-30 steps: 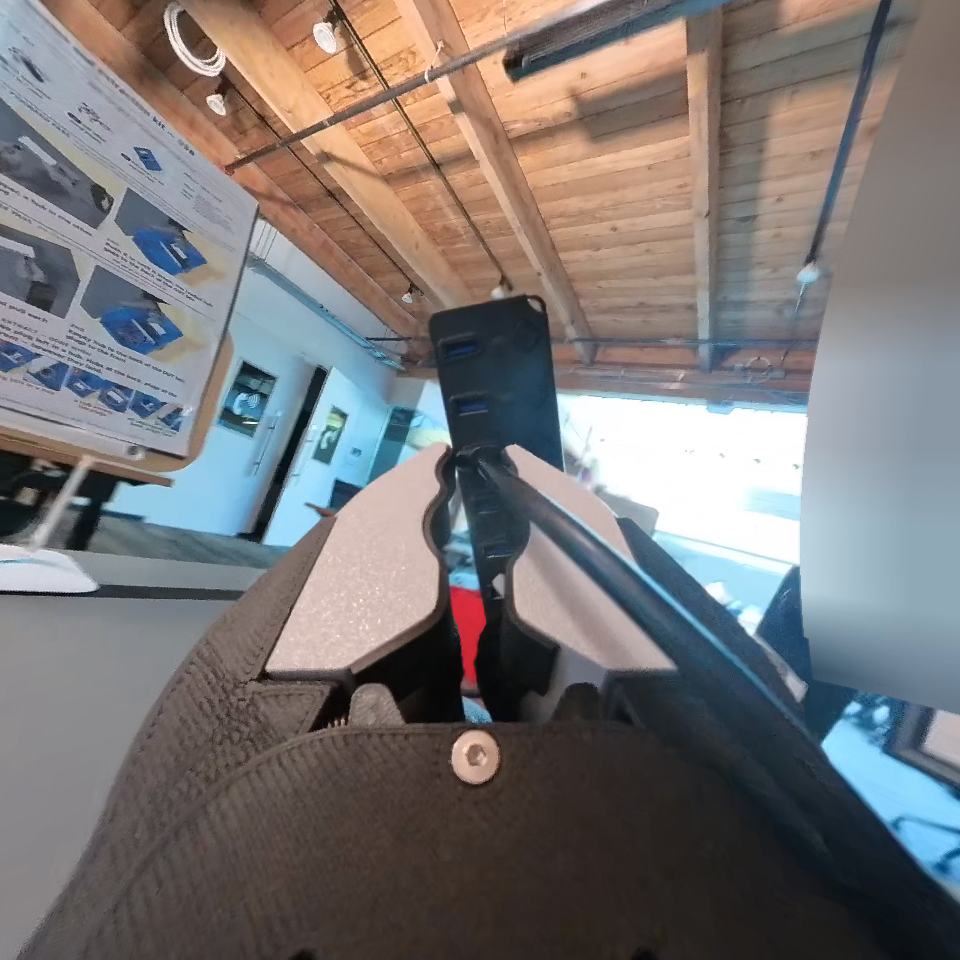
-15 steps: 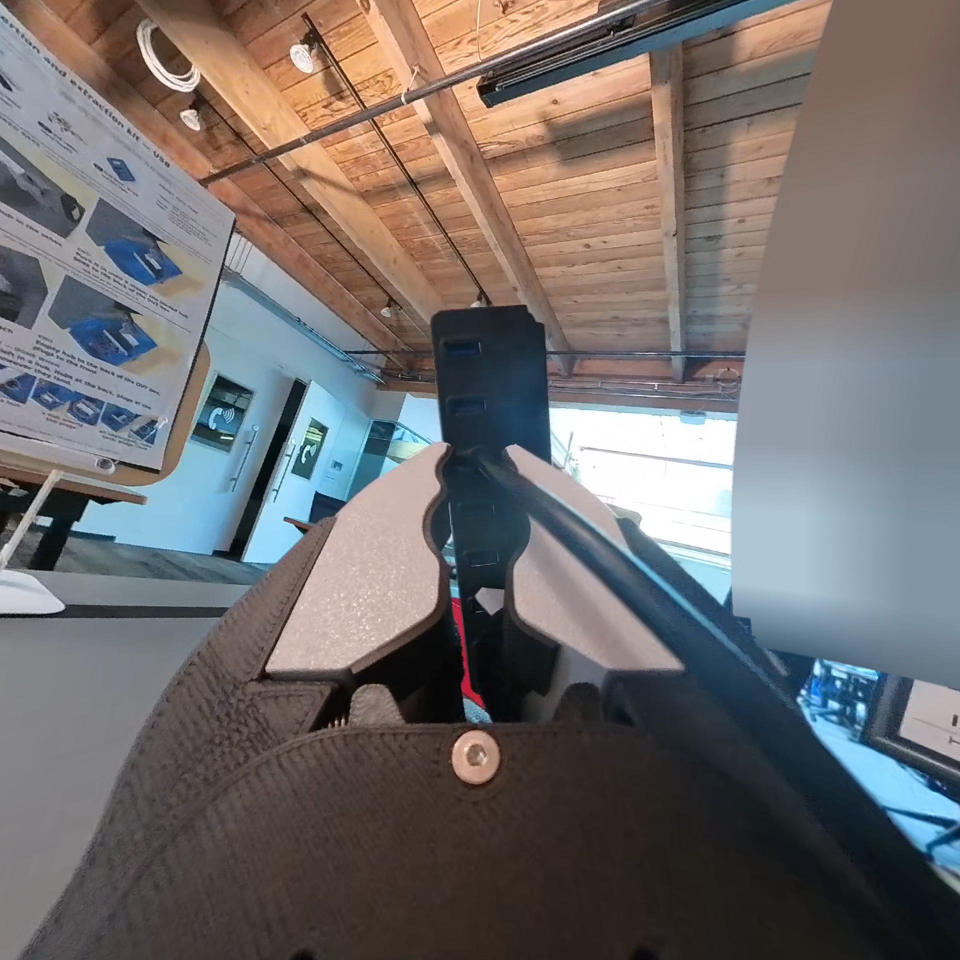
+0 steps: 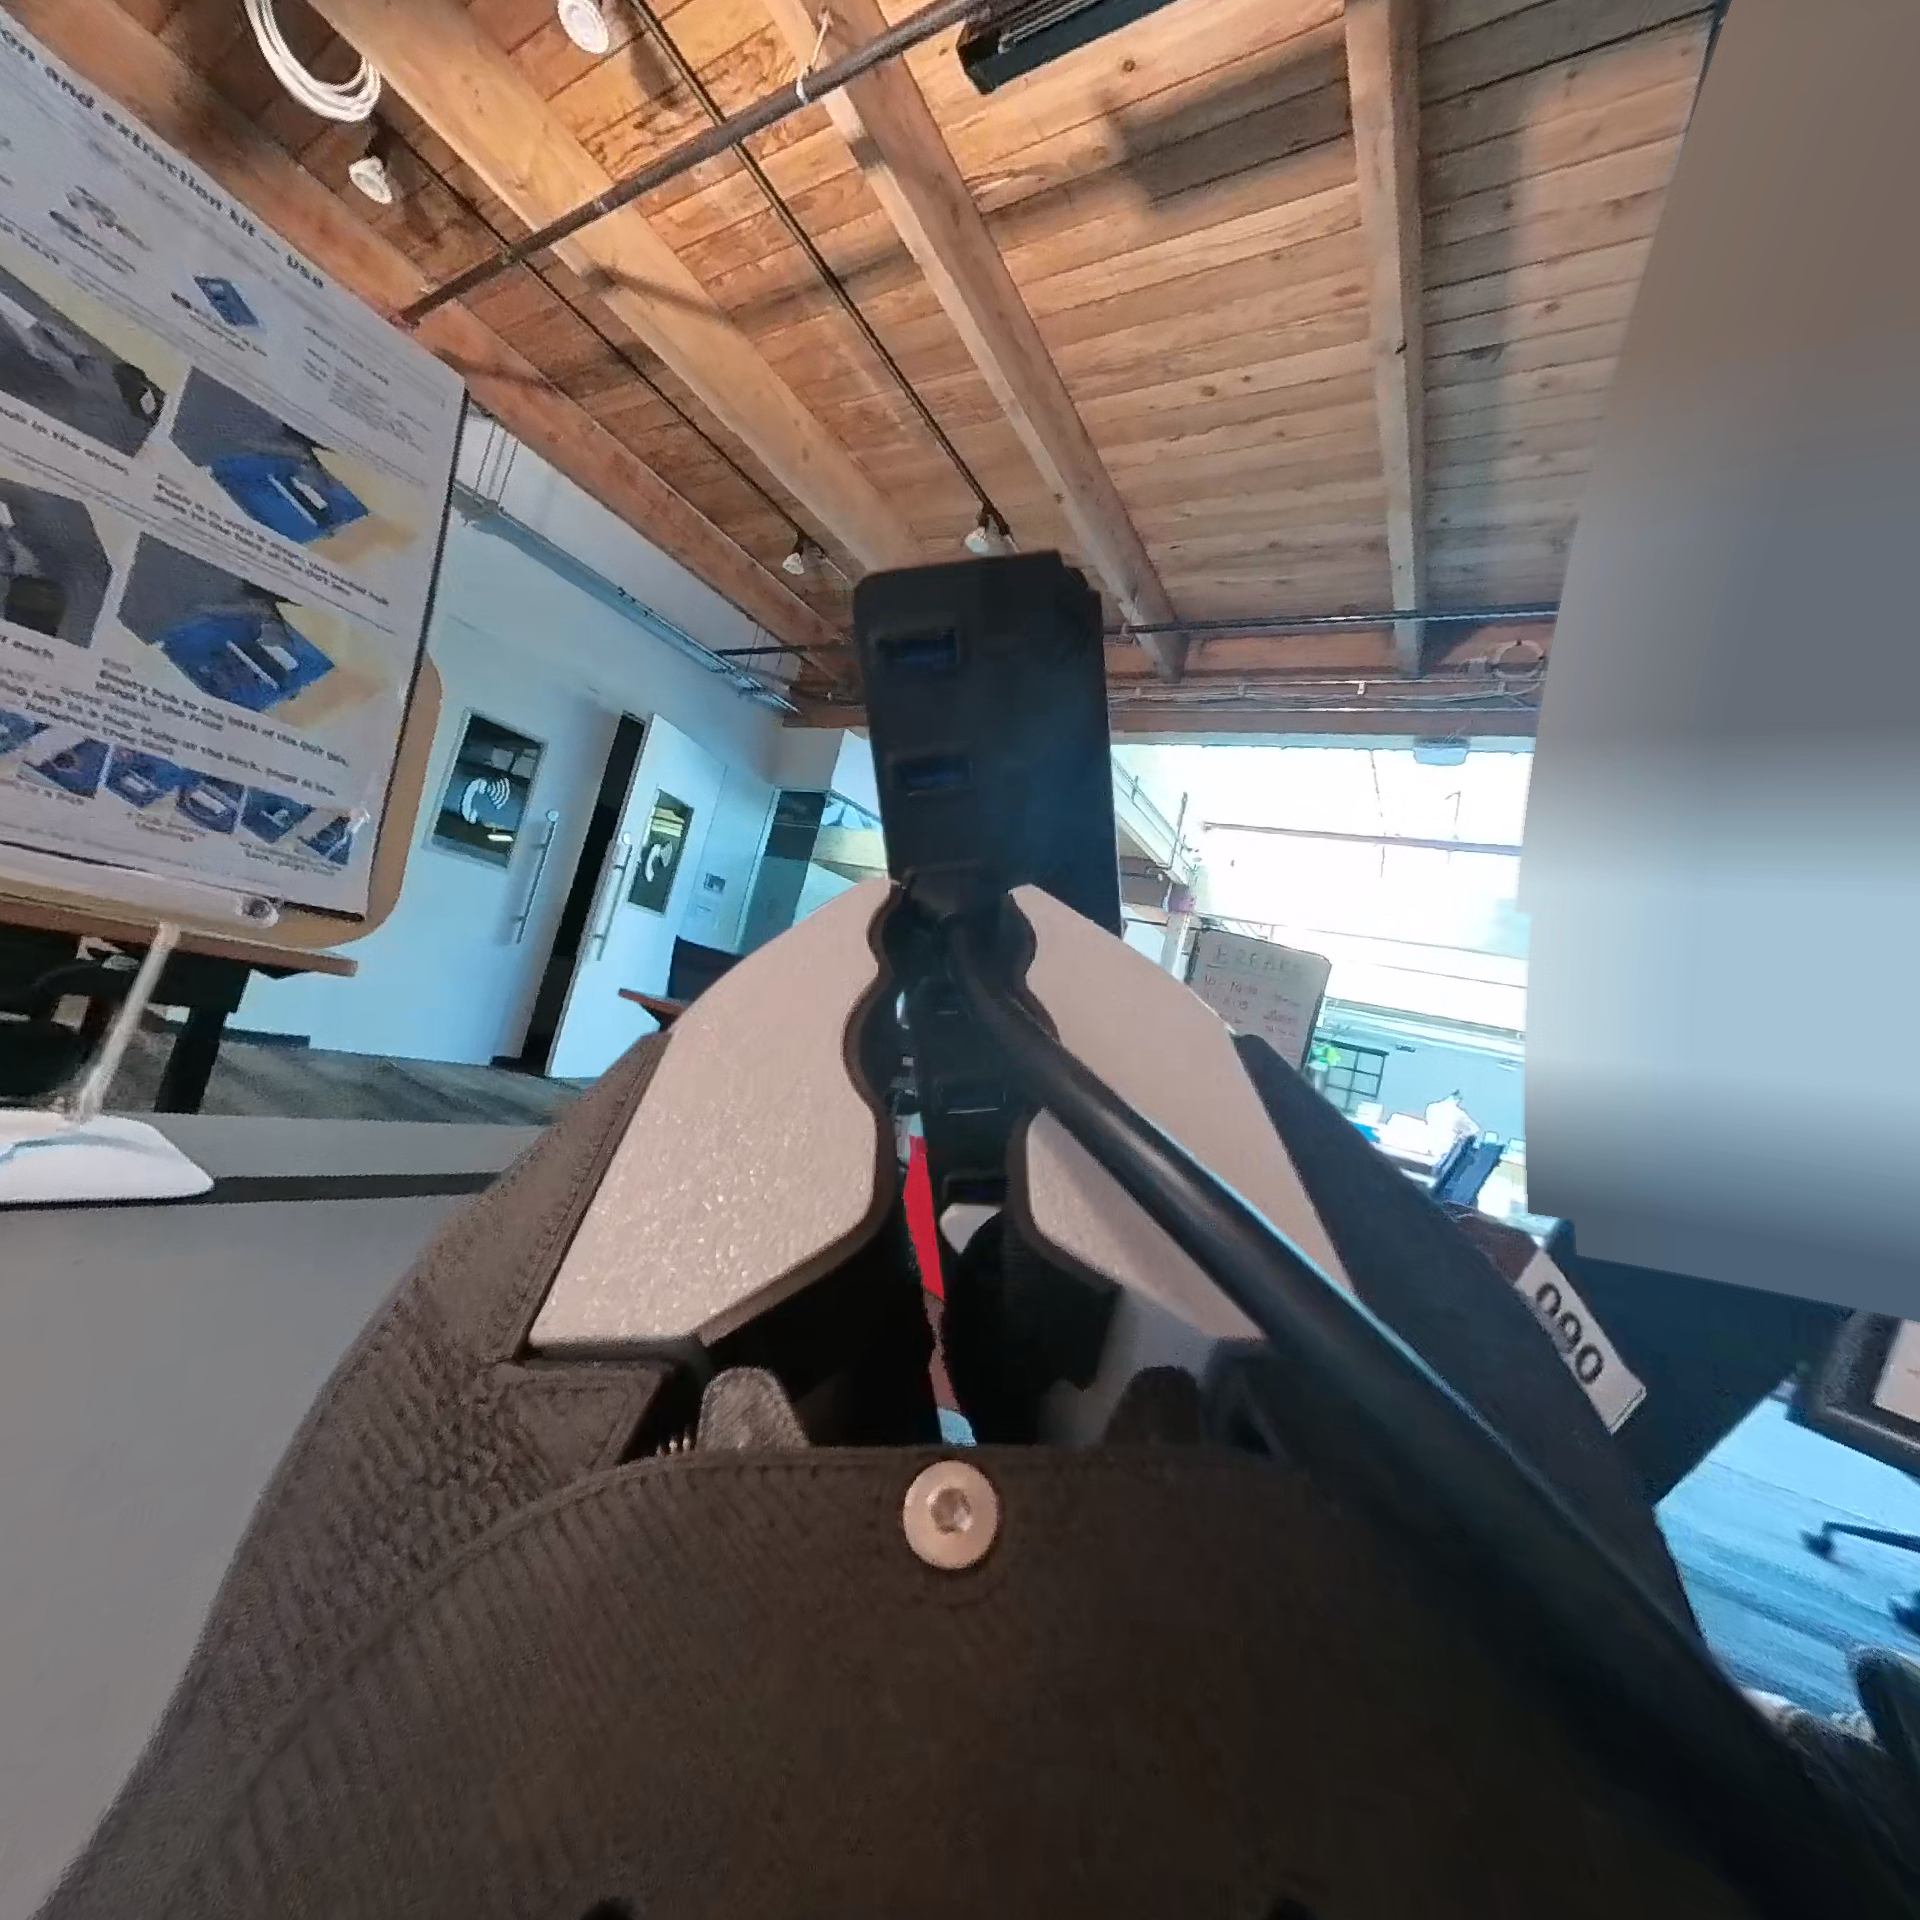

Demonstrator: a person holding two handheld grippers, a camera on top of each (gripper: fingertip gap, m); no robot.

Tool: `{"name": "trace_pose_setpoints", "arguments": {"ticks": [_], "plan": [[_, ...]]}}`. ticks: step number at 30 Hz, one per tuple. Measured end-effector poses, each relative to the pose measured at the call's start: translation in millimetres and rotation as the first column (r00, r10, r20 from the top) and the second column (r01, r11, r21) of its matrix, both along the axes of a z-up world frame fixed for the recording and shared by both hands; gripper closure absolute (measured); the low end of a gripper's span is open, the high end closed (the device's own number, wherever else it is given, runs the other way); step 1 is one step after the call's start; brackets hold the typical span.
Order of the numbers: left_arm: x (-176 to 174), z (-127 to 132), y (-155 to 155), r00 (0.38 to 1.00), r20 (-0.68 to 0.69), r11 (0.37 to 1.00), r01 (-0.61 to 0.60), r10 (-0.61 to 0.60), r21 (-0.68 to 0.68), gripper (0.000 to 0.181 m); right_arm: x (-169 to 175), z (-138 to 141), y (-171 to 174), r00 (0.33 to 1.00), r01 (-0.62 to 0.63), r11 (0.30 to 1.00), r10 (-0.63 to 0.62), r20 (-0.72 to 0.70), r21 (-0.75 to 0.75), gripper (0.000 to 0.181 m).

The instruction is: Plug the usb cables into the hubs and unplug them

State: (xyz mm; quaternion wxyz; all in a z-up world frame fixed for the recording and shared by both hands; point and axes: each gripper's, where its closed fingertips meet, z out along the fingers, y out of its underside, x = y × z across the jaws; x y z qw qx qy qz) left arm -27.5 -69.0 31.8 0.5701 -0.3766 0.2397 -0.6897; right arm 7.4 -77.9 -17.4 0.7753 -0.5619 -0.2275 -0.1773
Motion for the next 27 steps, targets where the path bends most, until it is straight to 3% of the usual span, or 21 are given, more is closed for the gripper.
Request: {"name": "trace_pose_setpoints", "arguments": {"ticks": [7,11,15,16,18,20,22,25,27], "plan": [[3.6,-9.1,10.0,0.998,-0.034,0.998,0.050,-0.051,-0.049,0.165,3.3,-6.8,4.3,0.998,0.014,0.999,-0.012,0.058,-0.033,0.151],[19.7,-17.8,18.1,0.982,-0.167,0.994,0.074,-0.086,-0.077,0.165,21.8,-9.9,9.7,0.991,-0.050,0.993,0.036,-0.129,-0.104,0.156],[34.5,-48.6,11.9,0.889,-0.432,0.986,0.169,-0.151,0.002,0.153,63.5,8.3,3.3,0.958,-0.021,0.996,-0.005,-0.286,-0.087,0.156],[28.7,-50.9,21.9,0.896,-0.435,0.994,0.112,-0.093,0.018,0.152,76.6,15.6,-1.4,0.949,-0.006,0.997,-0.018,-0.316,-0.075,0.156],[5.0,-47.7,56.2,0.909,-0.394,0.990,-0.118,0.140,0.078,0.151,103.3,27.7,-11.6,0.940,0.049,0.996,-0.069,-0.335,-0.068,0.156],[-32.6,-36.4,85.7,0.864,-0.314,0.919,-0.360,0.393,0.161,0.151,126.7,33.9,-19.8,0.944,0.141,0.985,-0.163,-0.287,-0.097,0.156],[-72.2,-19.9,97.9,0.799,-0.224,0.827,-0.515,0.559,0.225,0.151,143.3,30.5,-22.8,0.942,0.225,0.956,-0.263,-0.208,-0.189,0.155],[-124.5,8.1,106.2,0.706,-0.131,0.709,-0.646,0.696,0.283,0.152,157.2,9.1,-21.3,0.928,0.290,0.877,-0.355,-0.111,-0.384,0.155],[-149.9,27.0,108.6,0.705,-0.116,0.704,-0.652,0.699,0.282,0.152,158.4,-18.1,-19.0,0.924,0.256,0.787,-0.370,-0.098,-0.562,0.155]]}}
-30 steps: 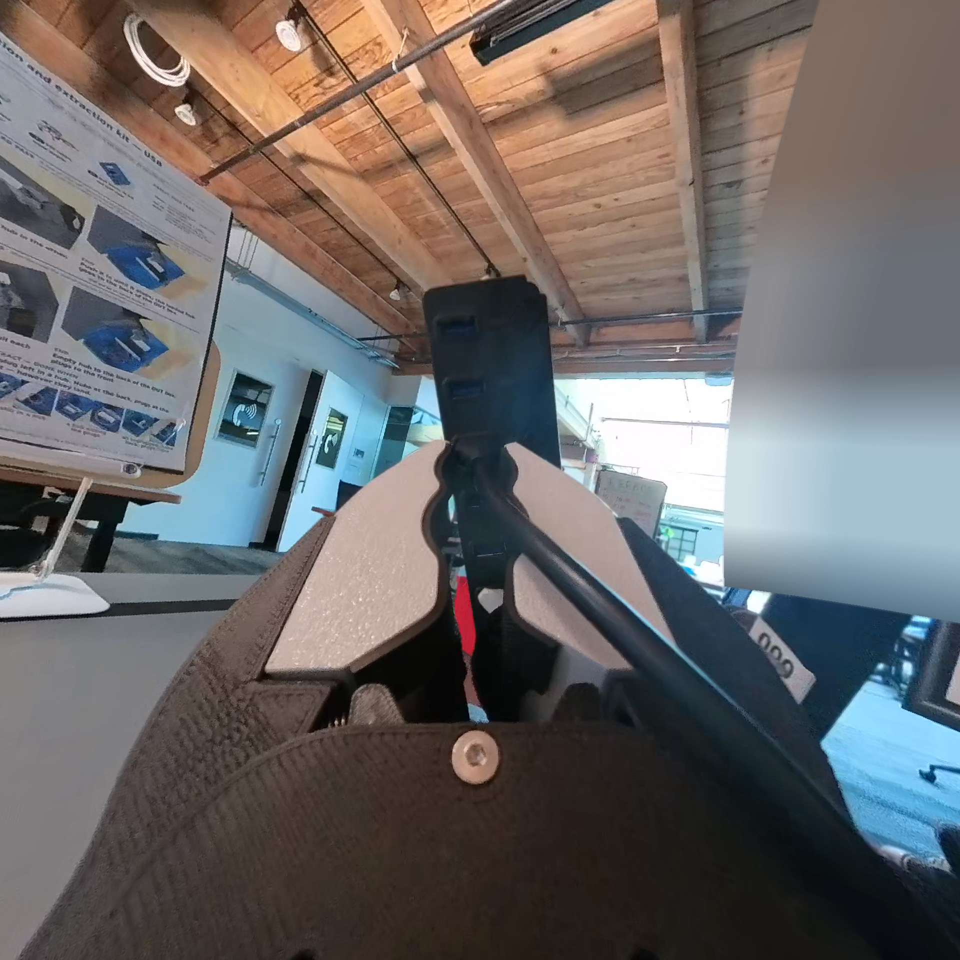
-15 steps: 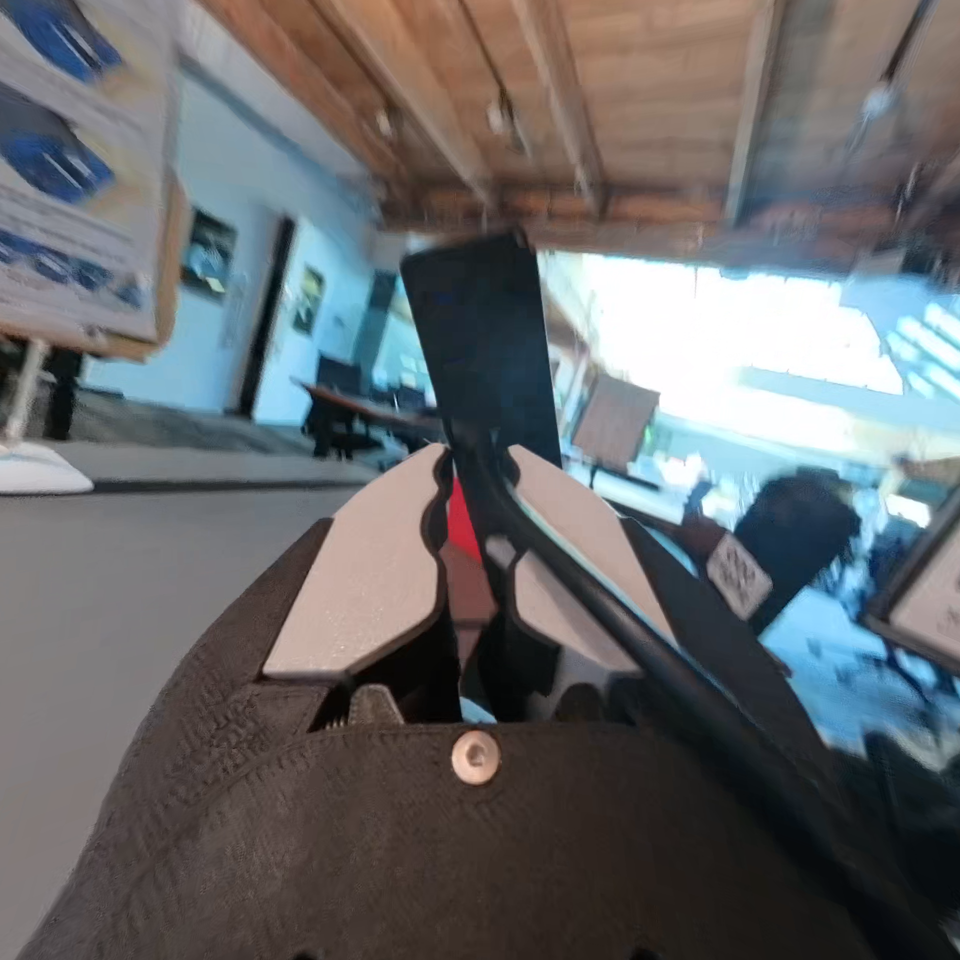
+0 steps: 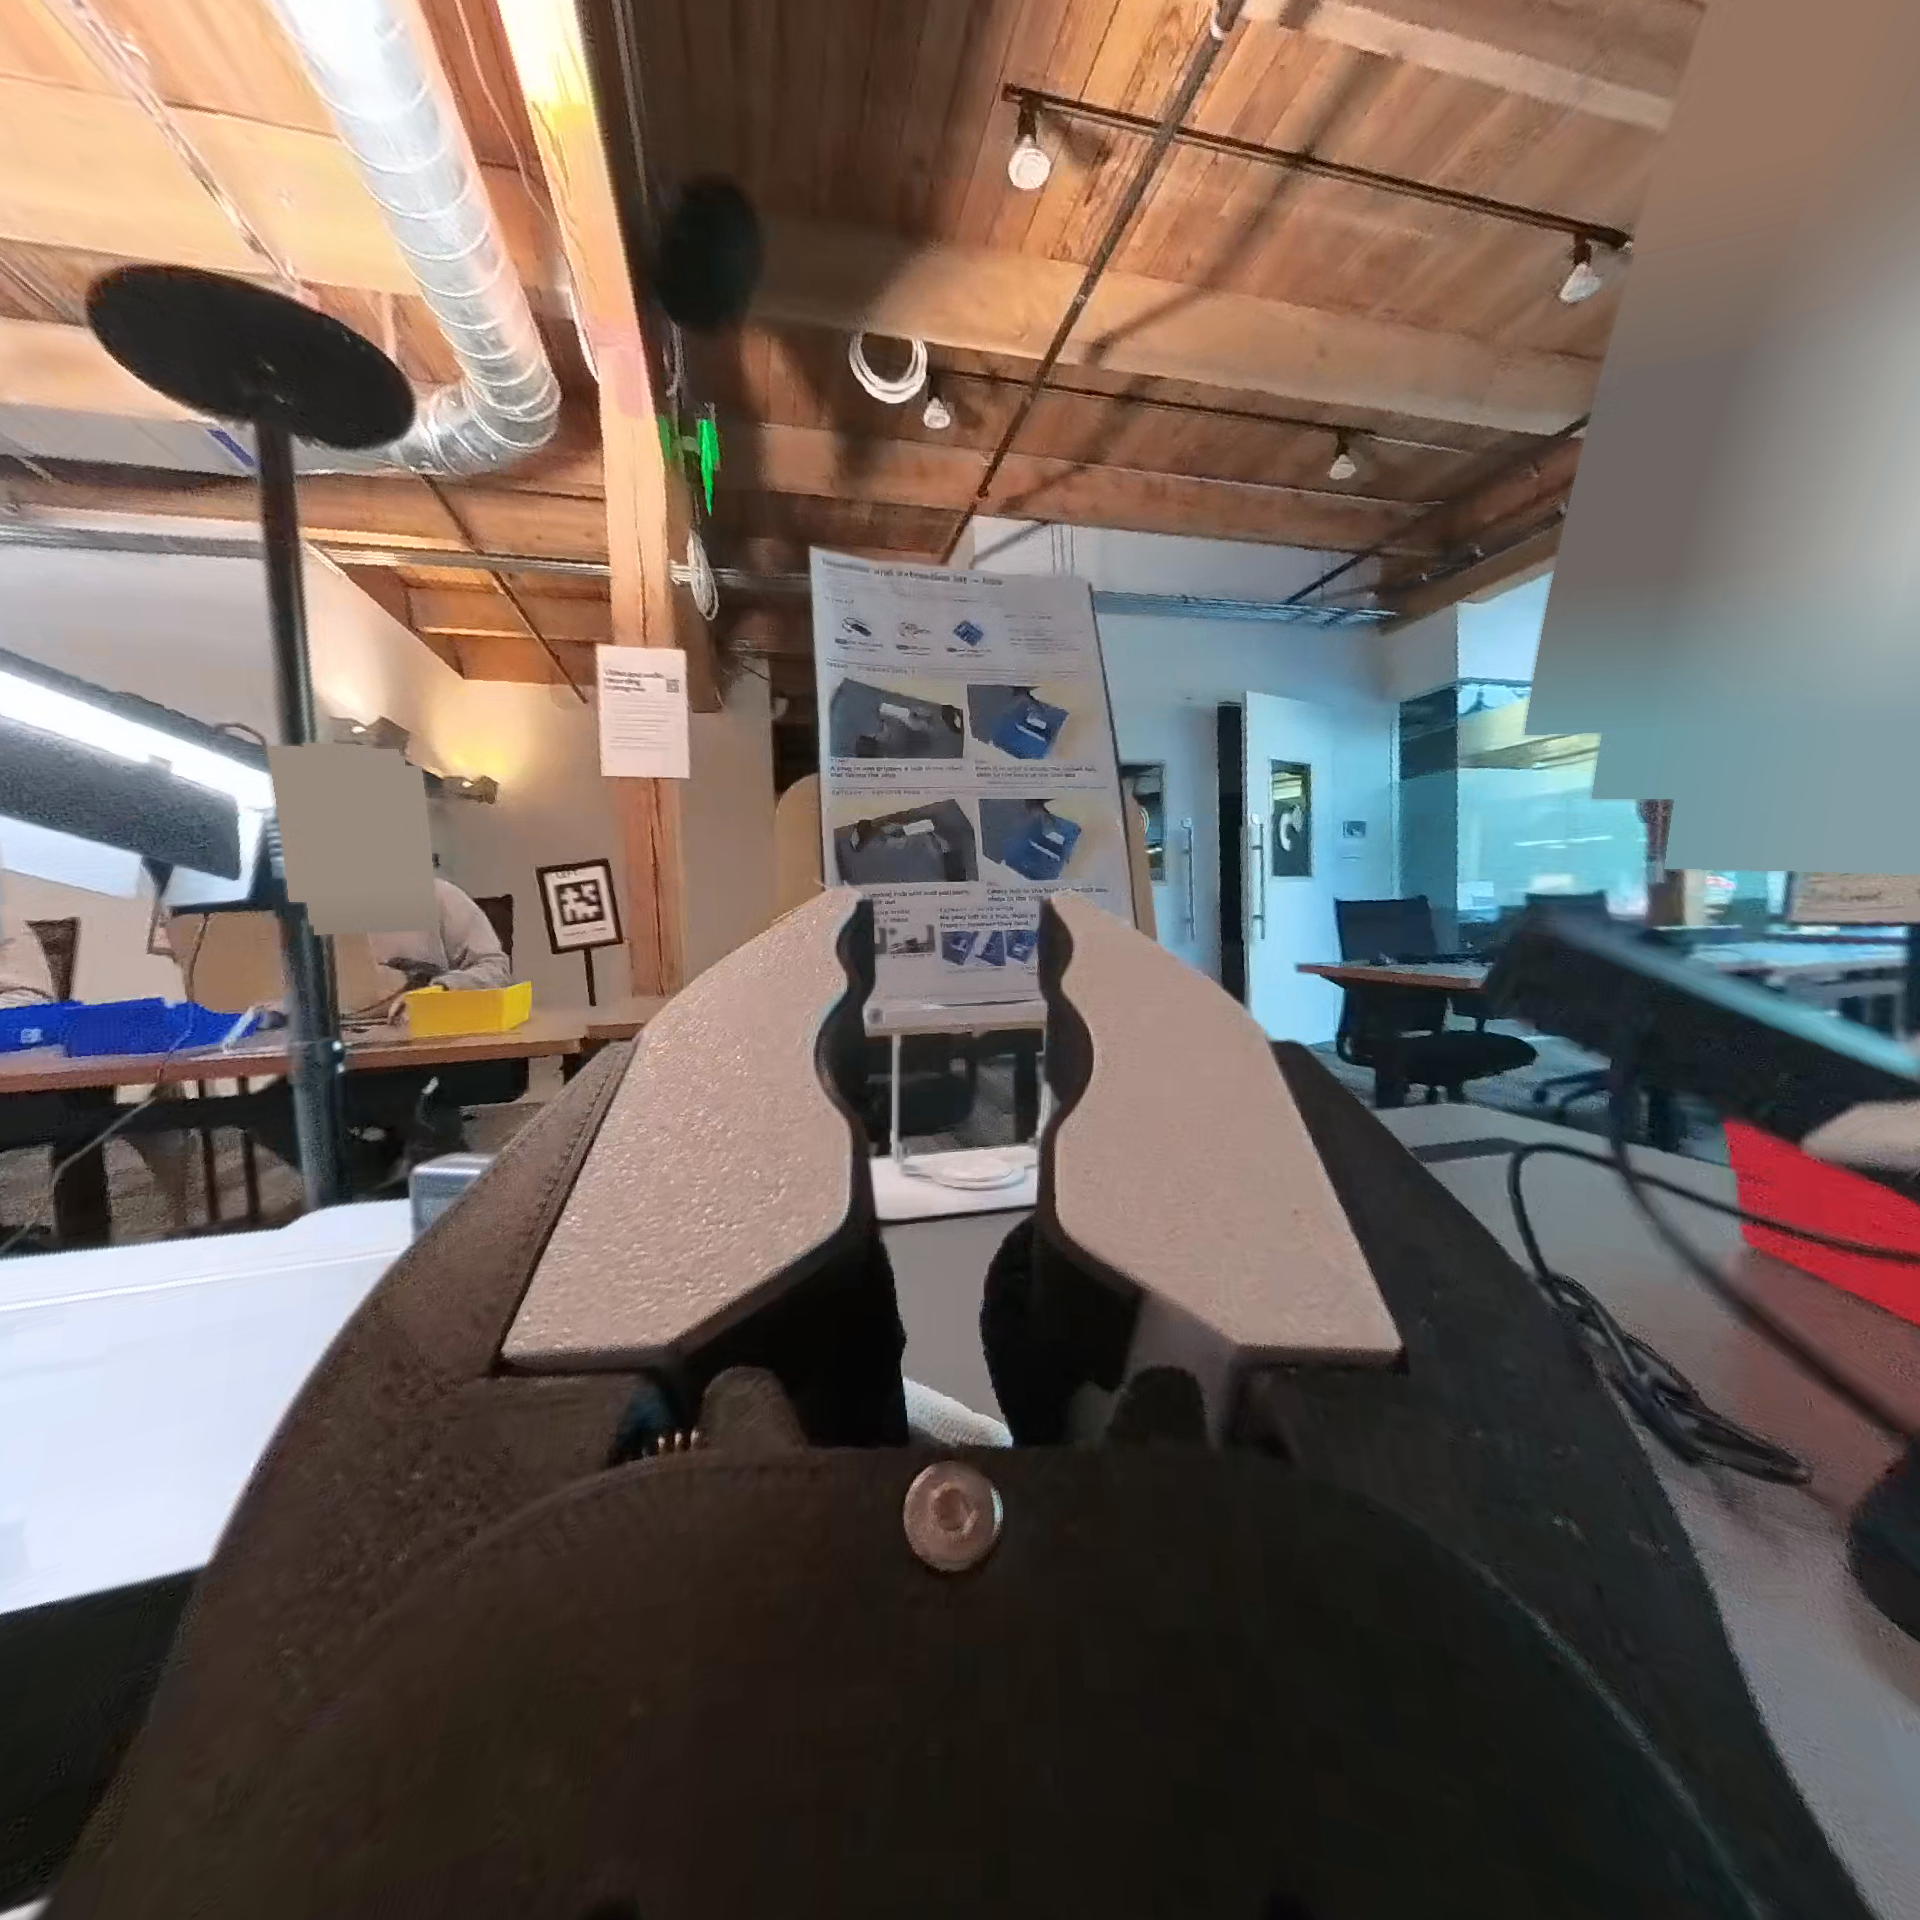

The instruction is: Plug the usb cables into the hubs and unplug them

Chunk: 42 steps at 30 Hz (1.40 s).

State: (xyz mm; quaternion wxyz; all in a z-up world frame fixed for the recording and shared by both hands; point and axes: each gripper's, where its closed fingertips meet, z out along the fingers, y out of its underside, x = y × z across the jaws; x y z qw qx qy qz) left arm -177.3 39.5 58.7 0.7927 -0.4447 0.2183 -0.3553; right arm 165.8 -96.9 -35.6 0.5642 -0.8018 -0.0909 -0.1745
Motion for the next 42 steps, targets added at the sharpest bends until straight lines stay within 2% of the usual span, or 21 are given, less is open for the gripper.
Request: {"name": "trace_pose_setpoints", "arguments": {"ticks": [3,7,11,14,17,19,22,24,29,33,37,39,42], "plan": [[-27.6,8.9,8.6,0.998,-0.059,0.998,0.019,-0.022,-0.062,0.152,-6.1,-46.4,0.4,0.991,-0.052,0.968,0.019,-0.132,-0.247,0.155],[-64.6,7.1,20.8,0.990,-0.140,0.989,-0.008,-0.013,-0.149,0.152,-15.8,-85.5,6.6,0.962,-0.139,0.921,0.038,-0.271,-0.364,0.155],[-101.9,-11.7,42.1,0.962,-0.259,0.961,-0.152,0.089,-0.231,0.152,-13.7,-121.0,4.1,0.971,-0.109,0.850,-0.021,-0.239,-0.516,0.155],[-119.2,-36.0,54.7,0.928,-0.362,0.917,-0.218,0.089,-0.334,0.152,-16.5,-119.1,7.0,0.971,-0.110,0.854,-0.017,-0.238,-0.509,0.153],[-124.8,-66.7,62.7,0.883,-0.469,0.859,-0.246,0.007,-0.450,0.152,-18.3,-117.1,5.9,0.967,-0.131,0.856,-0.002,-0.256,-0.500,0.151],[-128.0,-91.5,71.0,0.826,-0.562,0.811,-0.297,-0.046,-0.503,0.151,-19.0,-111.3,5.4,0.964,-0.144,0.865,0.014,-0.264,-0.480,0.141],[-132.4,-129.8,88.7,0.707,-0.693,0.744,-0.388,-0.139,-0.545,0.151,-26.5,-90.9,5.9,0.949,-0.208,0.894,0.087,-0.302,-0.396,0.120],[-132.3,-149.6,102.8,0.612,-0.764,0.726,-0.429,-0.203,-0.537,0.153,-31.7,-72.9,4.6,0.934,-0.248,0.914,0.138,-0.329,-0.321,0.112],[-125.5,-192.6,120.2,0.332,-0.828,0.693,-0.453,-0.452,-0.560,0.148,-43.8,-26.9,-5.8,0.896,-0.326,0.935,0.259,-0.360,-0.139,0.114],[-140.1,-213.4,148.9,0.172,-0.841,0.658,-0.551,-0.513,-0.513,0.147,-48.5,-6.6,-14.2,0.893,-0.341,0.937,0.297,-0.338,-0.077,0.118],[-140.9,-225.6,161.7,0.111,-0.806,0.636,-0.557,-0.581,-0.534,0.147,-54.9,5.8,-18.3,0.892,-0.354,0.934,0.325,-0.315,-0.040,0.122],[-143.8,-235.8,164.1,0.060,-0.786,0.624,-0.572,-0.615,-0.532,0.146,-57.4,9.7,-19.4,0.891,-0.359,0.933,0.334,-0.307,-0.028,0.124],[-130.8,-239.2,161.2,0.103,-0.739,0.610,-0.495,-0.666,-0.619,0.161,-58.4,12.7,-20.6,0.895,-0.356,0.934,0.335,-0.295,-0.019,0.125]]}}
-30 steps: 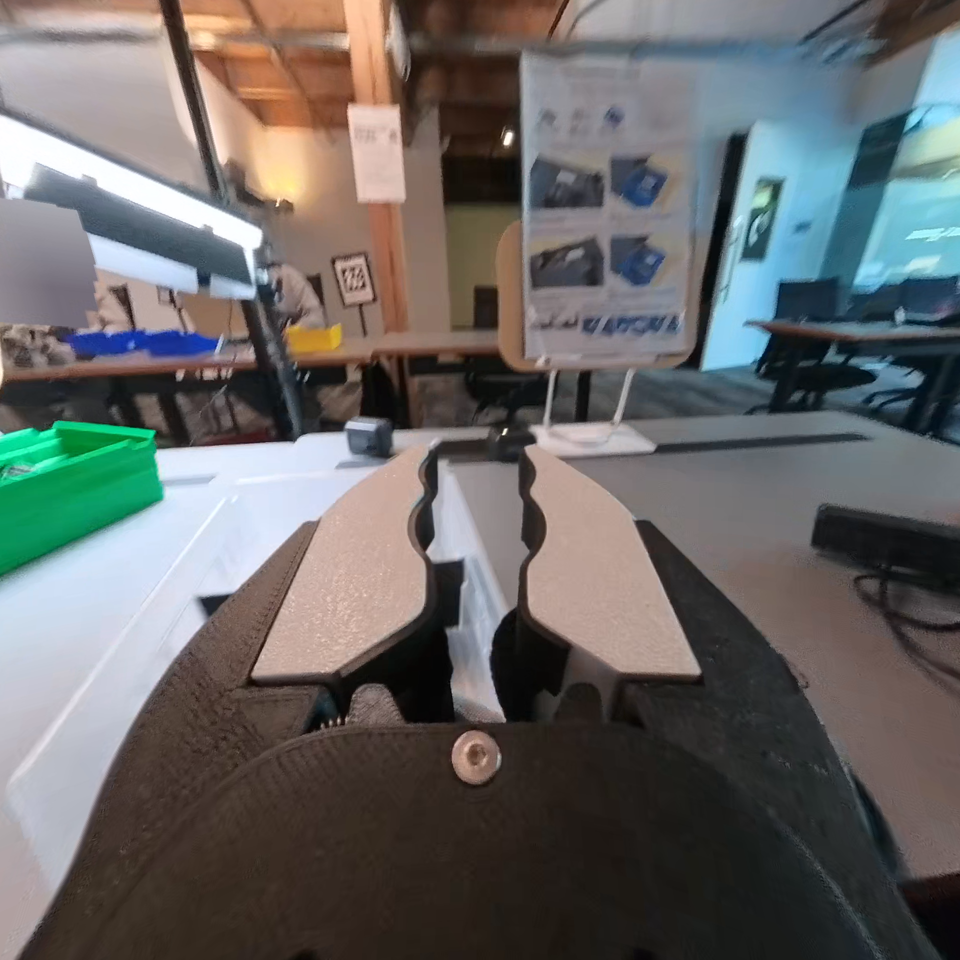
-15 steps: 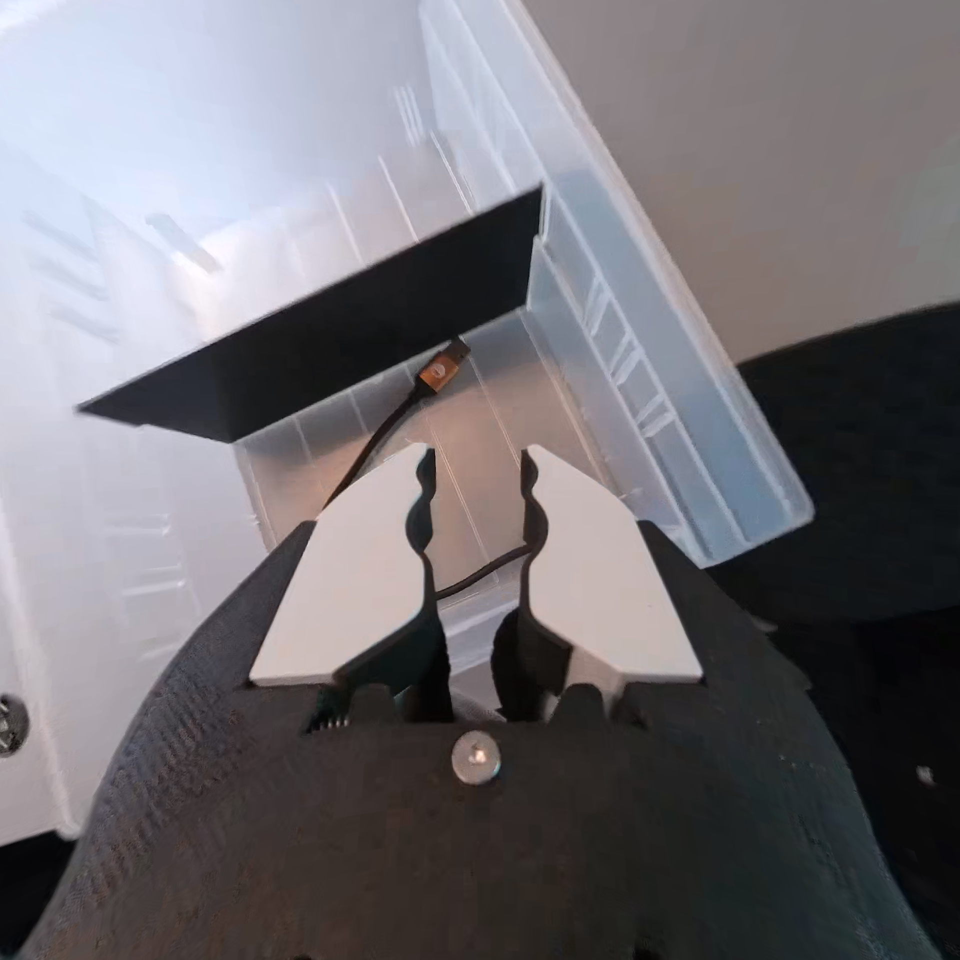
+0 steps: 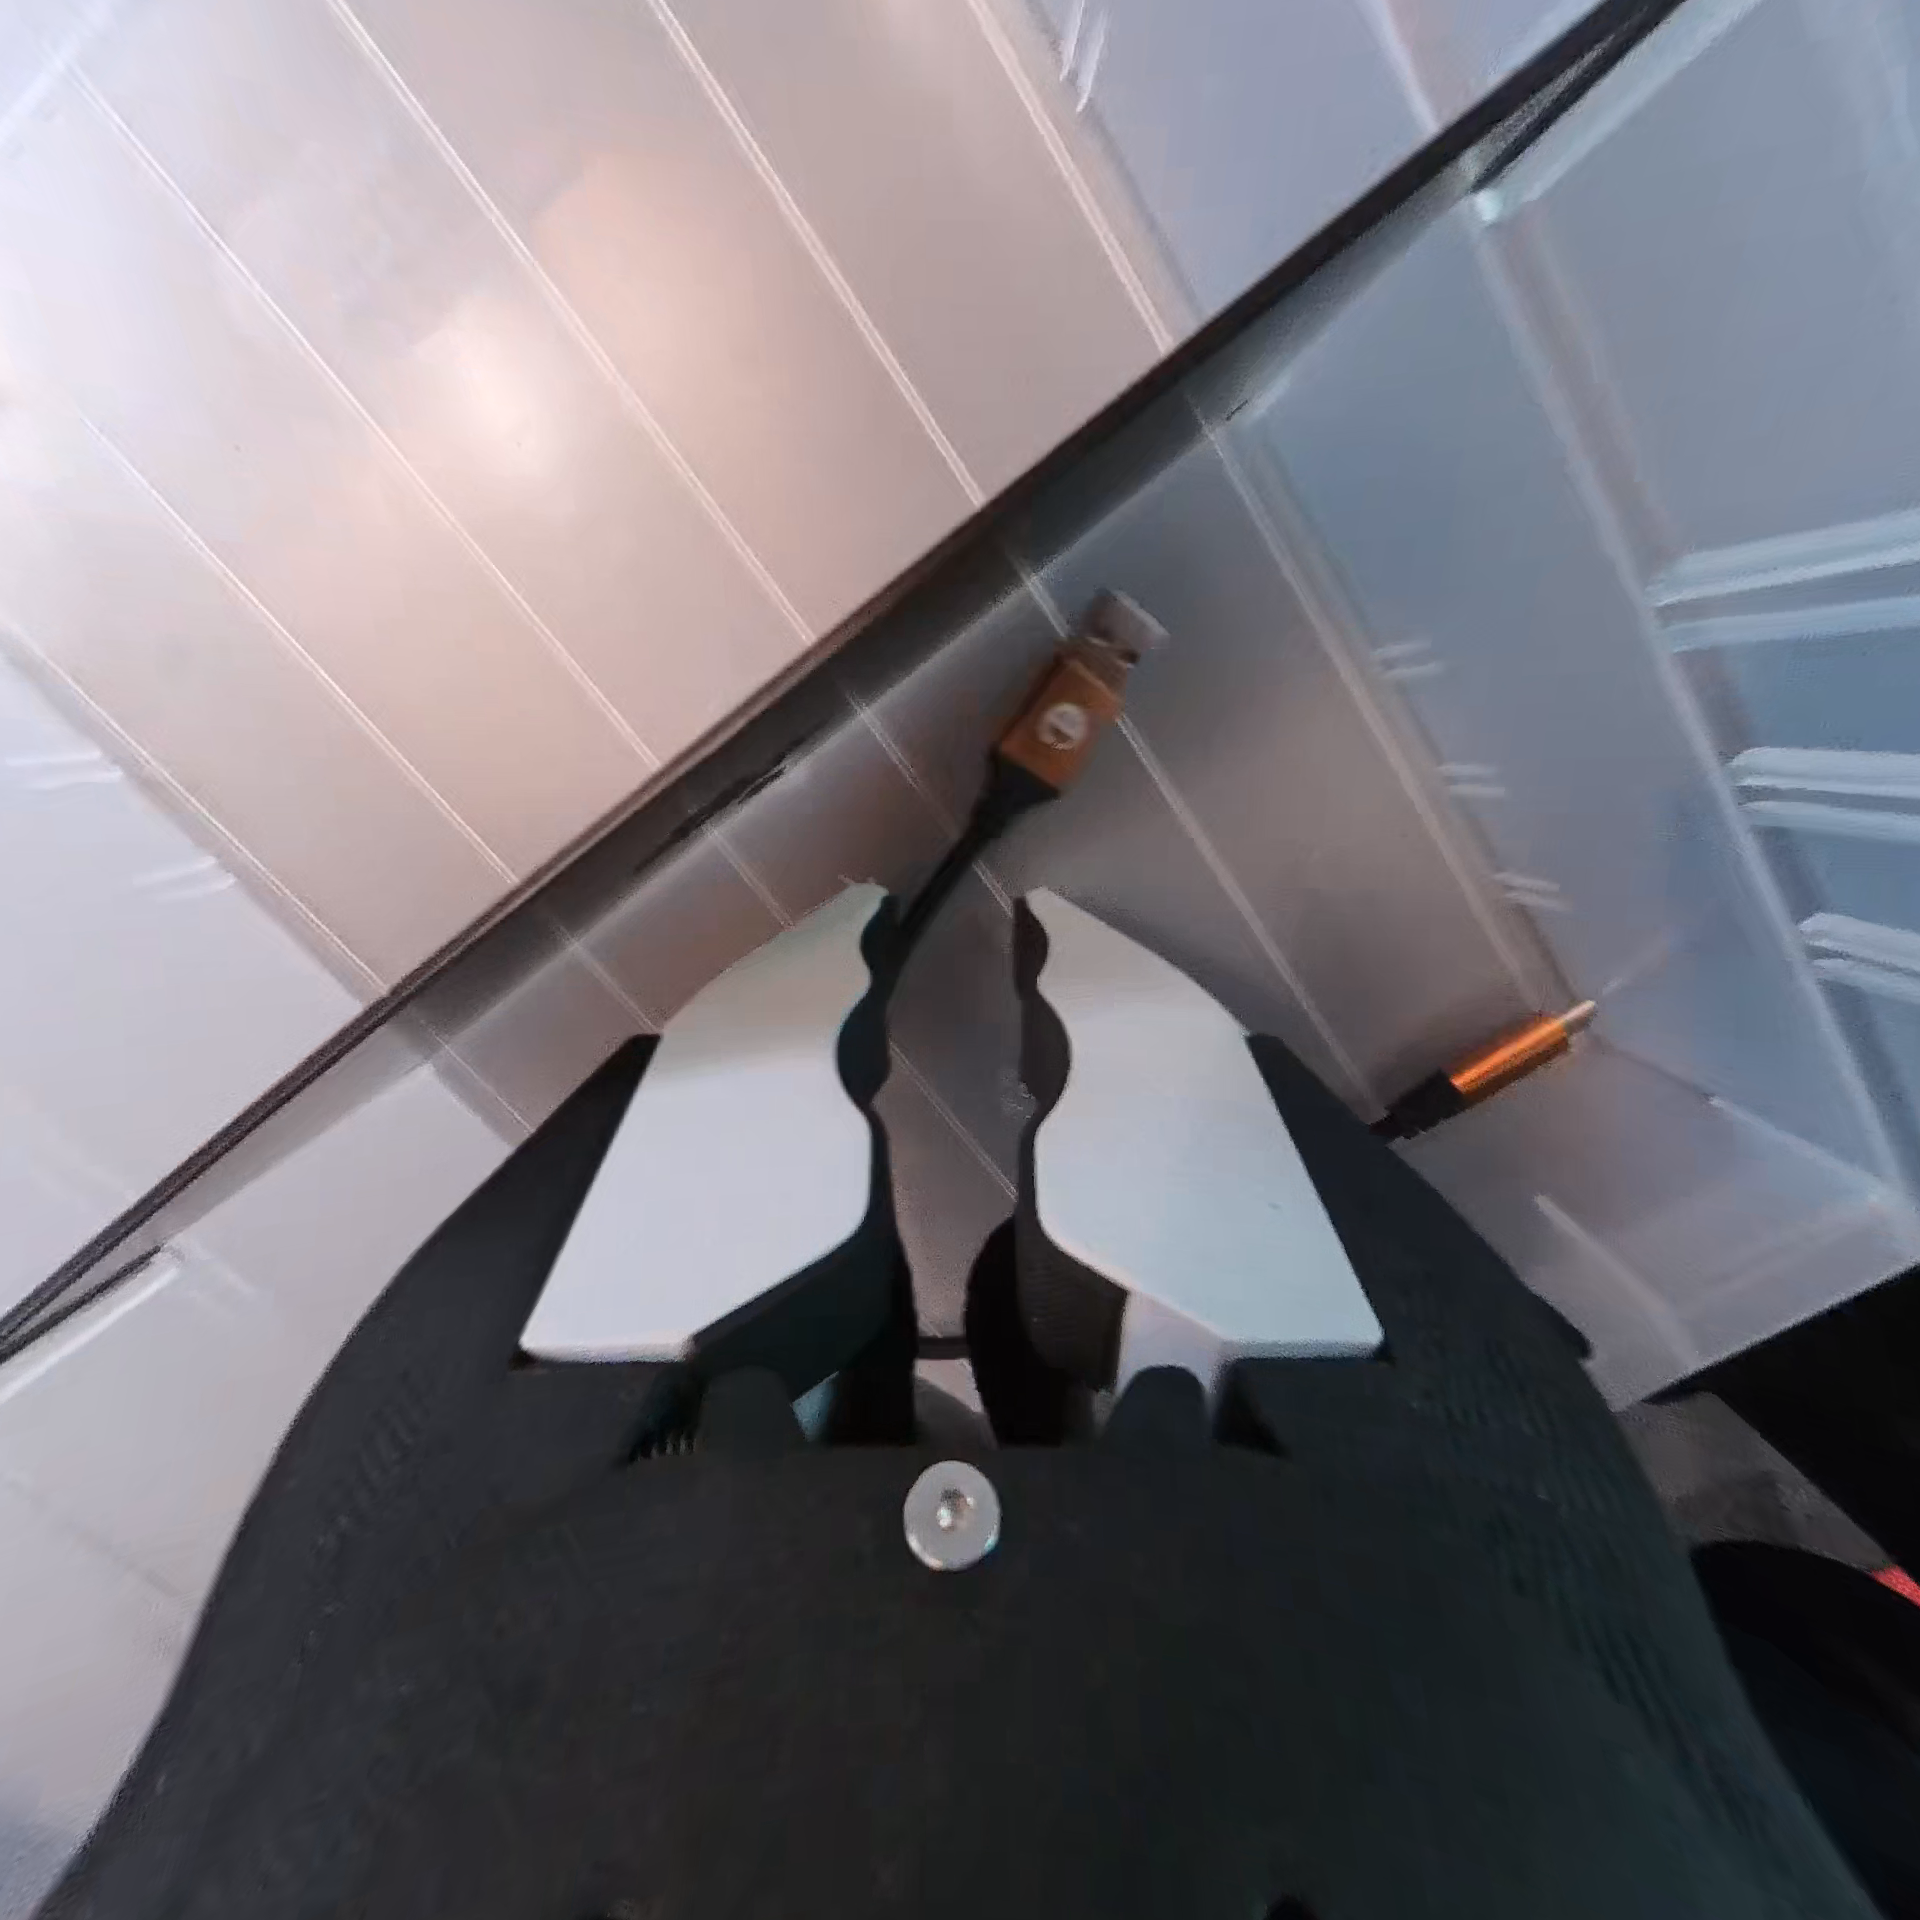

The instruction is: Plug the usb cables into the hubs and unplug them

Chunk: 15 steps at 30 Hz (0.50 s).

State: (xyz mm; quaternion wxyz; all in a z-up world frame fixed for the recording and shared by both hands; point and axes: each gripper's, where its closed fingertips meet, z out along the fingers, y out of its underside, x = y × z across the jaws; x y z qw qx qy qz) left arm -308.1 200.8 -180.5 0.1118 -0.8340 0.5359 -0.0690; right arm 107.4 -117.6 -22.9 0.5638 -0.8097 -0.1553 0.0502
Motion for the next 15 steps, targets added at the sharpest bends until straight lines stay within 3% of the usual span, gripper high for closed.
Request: {"name": "trace_pose_setpoints", "arguments": {"ticks": [1,5,9,12,15], "plan": [[0.5,-0.1,0.6,1.000,0.004,1.000,0.018,-0.018,0.010,0.172,-0.1,0.6,0.0,1.000,0.001,1.000,-0.001,0.000,0.003,0.125],[-4.5,1.7,-5.0,0.998,-0.050,0.996,0.039,-0.035,0.080,0.176,0.3,0.0,0.2,1.000,0.004,1.000,-0.004,0.005,0.001,0.127],[-15.1,44.5,-4.1,0.996,0.015,0.946,-0.087,0.087,0.313,0.177,-0.6,3.2,0.1,1.000,0.003,1.000,-0.003,0.008,0.020,0.130],[-22.6,105.4,-7.5,0.974,0.152,0.805,-0.227,0.170,0.548,0.177,-2.8,5.5,-0.1,1.000,-0.003,0.999,0.003,0.004,0.033,0.132],[-14.8,185.3,-25.1,0.928,0.359,0.516,-0.357,0.100,0.779,0.178,-8.4,6.8,0.9,1.000,-0.021,0.999,0.021,-0.004,0.045,0.132]]}}
